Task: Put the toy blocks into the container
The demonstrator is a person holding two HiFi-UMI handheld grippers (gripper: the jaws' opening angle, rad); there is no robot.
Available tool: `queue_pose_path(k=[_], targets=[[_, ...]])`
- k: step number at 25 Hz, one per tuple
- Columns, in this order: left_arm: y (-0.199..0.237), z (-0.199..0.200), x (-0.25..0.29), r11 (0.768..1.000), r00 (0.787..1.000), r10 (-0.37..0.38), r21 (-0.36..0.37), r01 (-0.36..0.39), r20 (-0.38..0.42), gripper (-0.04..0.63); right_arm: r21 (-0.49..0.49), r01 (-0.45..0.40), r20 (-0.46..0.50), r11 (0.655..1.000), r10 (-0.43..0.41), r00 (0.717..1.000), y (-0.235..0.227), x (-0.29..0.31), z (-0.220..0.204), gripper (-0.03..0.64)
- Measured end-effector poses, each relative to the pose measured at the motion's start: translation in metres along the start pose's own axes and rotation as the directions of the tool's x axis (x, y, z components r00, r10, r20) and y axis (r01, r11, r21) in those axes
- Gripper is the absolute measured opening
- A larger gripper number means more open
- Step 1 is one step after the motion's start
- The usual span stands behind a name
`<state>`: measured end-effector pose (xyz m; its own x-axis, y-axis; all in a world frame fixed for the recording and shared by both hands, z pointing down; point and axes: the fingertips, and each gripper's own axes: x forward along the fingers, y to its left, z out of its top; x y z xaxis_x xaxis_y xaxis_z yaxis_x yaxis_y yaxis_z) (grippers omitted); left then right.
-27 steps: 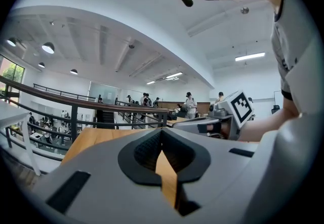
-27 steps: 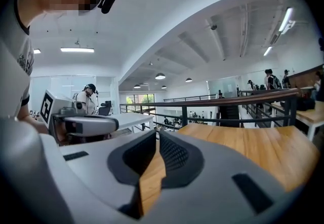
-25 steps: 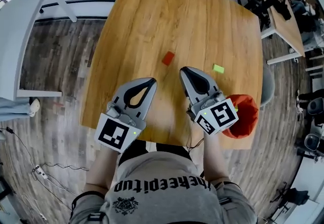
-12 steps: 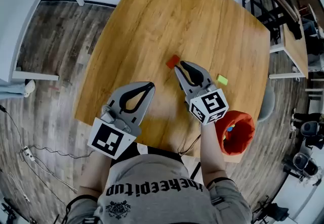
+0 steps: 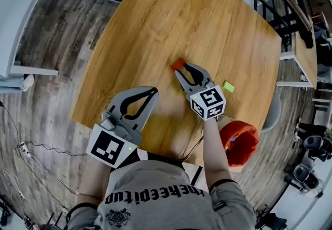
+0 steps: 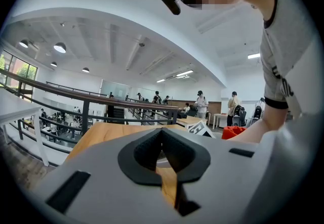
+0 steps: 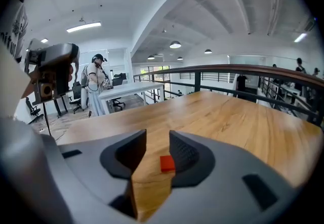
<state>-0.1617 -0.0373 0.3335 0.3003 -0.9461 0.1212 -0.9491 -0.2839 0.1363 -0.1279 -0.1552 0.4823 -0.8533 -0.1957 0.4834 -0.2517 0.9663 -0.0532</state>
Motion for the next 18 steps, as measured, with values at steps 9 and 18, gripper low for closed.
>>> queue_pose_path(k=[9, 18], targets=[[0.005, -0.010, 0.001, 1.000, 0.999, 0.011, 0.004, -0.011, -0.039, 0.014, -0.042, -0.019, -0.077, 0.999, 0.015, 0.997, -0.012, 0.017, -0.032, 0.218], [0.005, -0.015, 0.003, 1.000, 0.998, 0.007, -0.001, -0.007, -0.056, 0.014, -0.058, -0.014, -0.154, 0.998, 0.005, 0.988, -0.026, 0.029, -0.059, 0.273]])
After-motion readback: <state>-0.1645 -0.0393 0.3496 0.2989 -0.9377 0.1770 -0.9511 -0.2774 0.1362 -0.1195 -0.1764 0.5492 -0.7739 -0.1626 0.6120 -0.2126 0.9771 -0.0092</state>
